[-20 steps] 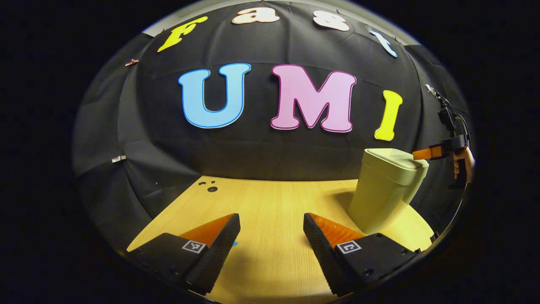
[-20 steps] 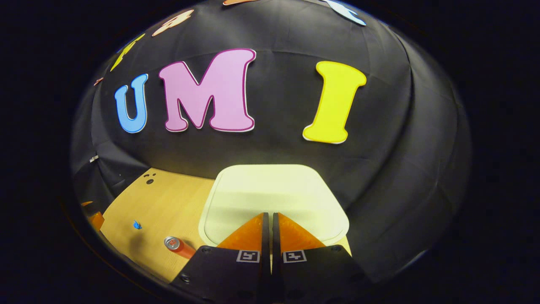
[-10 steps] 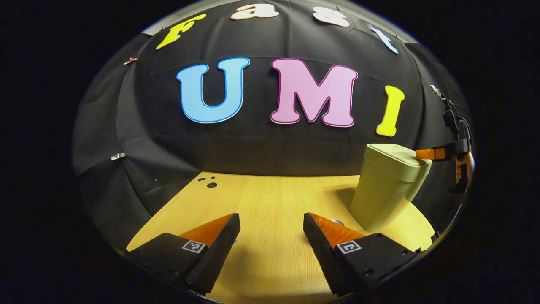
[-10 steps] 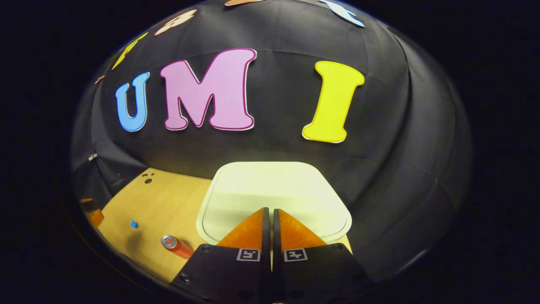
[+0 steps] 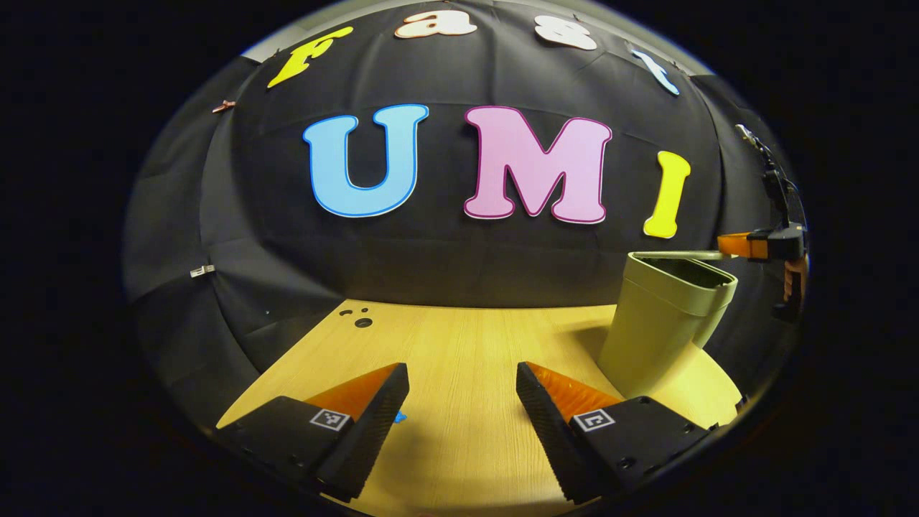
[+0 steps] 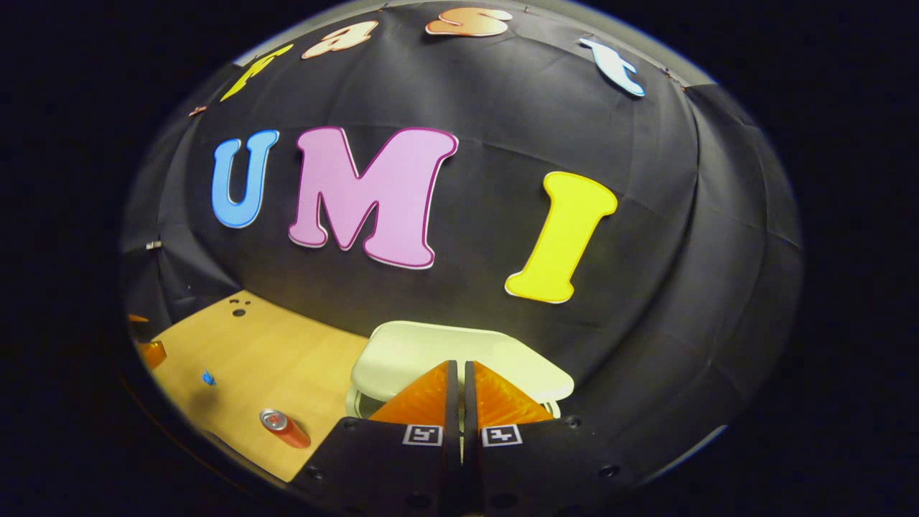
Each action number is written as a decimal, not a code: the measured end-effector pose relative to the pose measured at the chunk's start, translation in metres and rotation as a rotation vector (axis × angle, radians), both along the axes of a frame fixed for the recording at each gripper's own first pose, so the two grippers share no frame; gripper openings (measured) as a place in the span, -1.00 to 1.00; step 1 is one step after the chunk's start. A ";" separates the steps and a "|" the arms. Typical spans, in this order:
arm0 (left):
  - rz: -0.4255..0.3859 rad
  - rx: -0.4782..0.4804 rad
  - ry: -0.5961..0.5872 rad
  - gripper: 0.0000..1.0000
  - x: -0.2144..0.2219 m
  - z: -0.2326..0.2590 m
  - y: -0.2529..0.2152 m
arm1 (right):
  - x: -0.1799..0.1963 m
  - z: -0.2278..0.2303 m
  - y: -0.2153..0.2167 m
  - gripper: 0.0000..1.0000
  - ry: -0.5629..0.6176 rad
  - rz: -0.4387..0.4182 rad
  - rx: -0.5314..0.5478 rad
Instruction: Press the lid of the desktop garbage bin to open it, pick up the crumpled paper on the desktop and throw it into the bin, then pick up the pop can on the desktop and drop it into the bin, and finally close the garbage bin lid.
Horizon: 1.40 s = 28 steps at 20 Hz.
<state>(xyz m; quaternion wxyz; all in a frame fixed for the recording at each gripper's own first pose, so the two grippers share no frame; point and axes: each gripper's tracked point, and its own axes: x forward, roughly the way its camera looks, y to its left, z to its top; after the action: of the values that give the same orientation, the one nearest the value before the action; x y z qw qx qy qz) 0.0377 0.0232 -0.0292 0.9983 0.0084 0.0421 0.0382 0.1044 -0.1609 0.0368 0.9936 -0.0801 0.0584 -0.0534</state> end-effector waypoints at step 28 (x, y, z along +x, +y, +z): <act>-0.012 -0.079 0.094 0.94 0.038 -0.068 0.124 | -0.083 0.018 0.059 0.93 -0.072 -0.075 0.163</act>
<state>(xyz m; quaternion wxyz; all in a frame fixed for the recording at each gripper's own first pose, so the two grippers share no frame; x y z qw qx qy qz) 0.0755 0.1470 -0.0972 0.9950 -0.0287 0.0905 0.0301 0.0212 -0.1015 0.0548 0.9956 0.0053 0.0298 -0.0885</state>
